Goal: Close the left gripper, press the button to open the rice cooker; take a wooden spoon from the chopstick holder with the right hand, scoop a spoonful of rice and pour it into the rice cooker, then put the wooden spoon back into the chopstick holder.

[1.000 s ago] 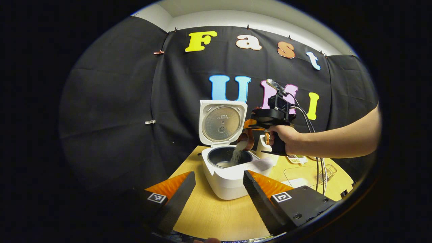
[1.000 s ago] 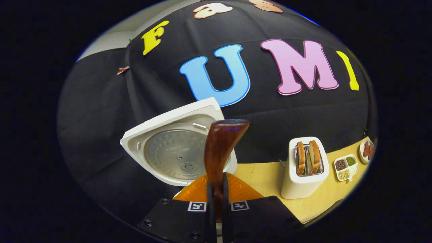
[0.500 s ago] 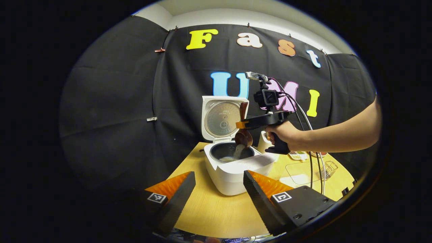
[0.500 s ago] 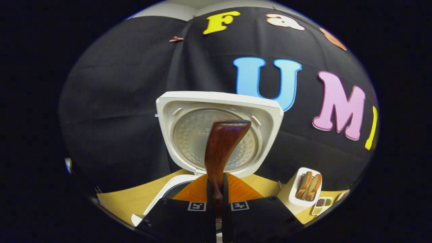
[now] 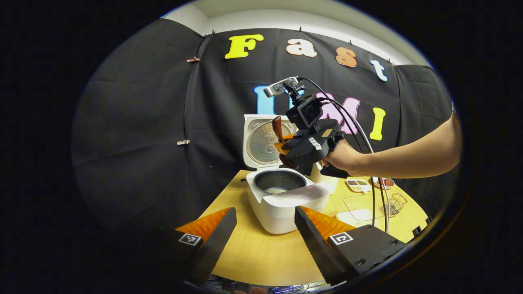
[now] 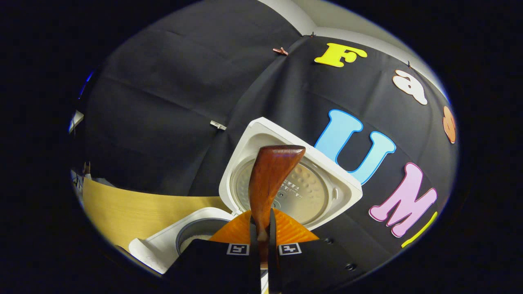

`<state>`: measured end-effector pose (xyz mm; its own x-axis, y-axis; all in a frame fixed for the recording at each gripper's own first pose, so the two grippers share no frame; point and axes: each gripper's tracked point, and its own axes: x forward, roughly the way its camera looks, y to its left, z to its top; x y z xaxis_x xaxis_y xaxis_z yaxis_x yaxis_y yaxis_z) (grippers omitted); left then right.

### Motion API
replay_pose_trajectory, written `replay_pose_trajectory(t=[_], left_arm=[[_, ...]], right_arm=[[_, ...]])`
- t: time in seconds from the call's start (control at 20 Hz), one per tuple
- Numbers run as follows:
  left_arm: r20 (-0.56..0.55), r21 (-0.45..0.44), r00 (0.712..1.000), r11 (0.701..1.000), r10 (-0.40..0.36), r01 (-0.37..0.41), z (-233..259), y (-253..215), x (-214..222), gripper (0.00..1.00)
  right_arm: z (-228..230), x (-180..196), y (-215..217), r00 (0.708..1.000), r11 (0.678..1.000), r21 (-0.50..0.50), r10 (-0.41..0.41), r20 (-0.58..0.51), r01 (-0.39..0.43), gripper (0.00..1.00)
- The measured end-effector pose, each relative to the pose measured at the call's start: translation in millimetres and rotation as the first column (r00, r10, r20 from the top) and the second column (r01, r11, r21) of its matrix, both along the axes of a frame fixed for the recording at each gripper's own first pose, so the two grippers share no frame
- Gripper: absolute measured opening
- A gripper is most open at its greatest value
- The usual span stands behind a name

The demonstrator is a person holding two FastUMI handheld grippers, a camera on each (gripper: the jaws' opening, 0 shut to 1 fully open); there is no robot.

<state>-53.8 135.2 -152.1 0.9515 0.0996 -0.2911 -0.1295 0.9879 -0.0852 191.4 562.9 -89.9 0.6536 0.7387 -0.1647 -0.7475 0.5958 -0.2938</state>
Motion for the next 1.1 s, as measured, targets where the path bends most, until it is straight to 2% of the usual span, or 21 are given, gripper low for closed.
replay_pose_trajectory(t=[0.1, 0.15, 0.2, 0.25, 0.35, 0.45, 0.6, 0.7, 0.75, 0.8, 0.85, 0.95, 1.1], left_arm=[[0.000, 0.000, 1.000, 1.000, -0.001, 0.001, 0.3, -1.3, -1.8, 0.98], [0.000, 0.002, 1.000, 1.000, -0.002, 0.002, 0.2, -1.4, -2.1, 1.00], [-0.001, 0.004, 1.000, 1.000, -0.002, 0.002, 1.0, -2.2, -2.8, 0.98], [0.000, 0.005, 1.000, 1.000, -0.003, 0.003, 1.7, -3.7, -3.3, 1.00], [0.005, 0.007, 1.000, 1.000, -0.003, 0.003, 5.7, -5.6, -2.8, 0.98], [0.004, 0.010, 1.000, 1.000, -0.002, 0.002, 8.2, -7.4, -2.4, 1.00], [0.009, -0.019, 1.000, 1.000, 0.001, -0.001, 13.1, -11.6, 0.1, 0.98], [0.019, -0.053, 1.000, 0.999, -0.010, 0.011, 19.8, -19.0, 1.6, 0.98], [0.029, -0.056, 1.000, 0.998, -0.012, 0.014, 25.3, -22.4, 4.9, 0.96], [0.044, -0.049, 0.999, 0.999, -0.016, 0.018, 32.9, -25.8, 6.2, 0.96], [0.059, -0.036, 0.998, 0.999, -0.021, 0.023, 39.7, -29.3, 8.4, 0.96], [0.093, -0.004, 0.995, 0.999, -0.036, 0.036, 55.7, -37.5, 13.4, 0.96], [0.122, 0.029, 0.990, 0.998, -0.066, 0.063, 68.8, -56.6, 20.9, 0.96]], right_arm=[[2.9, 4.9, -0.7, 0.989, 0.994, 0.105, -0.018, -0.144, 0.034, 0.11], [2.2, 7.3, -3.1, 0.971, 0.983, 0.168, -0.029, -0.239, 0.071, 0.11], [2.7, 11.0, -8.3, 0.941, 0.966, 0.226, -0.040, -0.337, 0.122, 0.11], [1.3, 18.5, -15.8, 0.901, 0.945, 0.272, -0.047, -0.431, 0.179, 0.11], [2.4, 26.0, -36.8, 0.814, 0.896, 0.336, -0.046, -0.579, 0.290, 0.12], [19.5, 30.9, -59.8, 0.764, 0.832, 0.415, -0.016, -0.645, 0.368, 0.12], [39.1, 22.3, -100.4, 0.698, 0.750, 0.496, 0.065, -0.713, 0.437, 0.11], [57.3, 17.0, -130.5, 0.660, 0.675, 0.551, 0.125, -0.741, 0.490, 0.11], [64.7, 14.0, -150.3, 0.650, 0.636, 0.575, 0.146, -0.745, 0.516, 0.11], [72.0, 13.5, -171.6, 0.655, 0.601, 0.596, 0.153, -0.740, 0.533, 0.11], [77.0, 13.5, -193.6, 0.672, 0.581, 0.612, 0.145, -0.726, 0.537, 0.11], [78.7, 10.9, -248.2, 0.710, 0.566, 0.621, 0.087, -0.698, 0.542, 0.11], [77.6, -0.2, -324.3, 0.741, 0.543, 0.624, 0.004, -0.671, 0.562, 0.11]])
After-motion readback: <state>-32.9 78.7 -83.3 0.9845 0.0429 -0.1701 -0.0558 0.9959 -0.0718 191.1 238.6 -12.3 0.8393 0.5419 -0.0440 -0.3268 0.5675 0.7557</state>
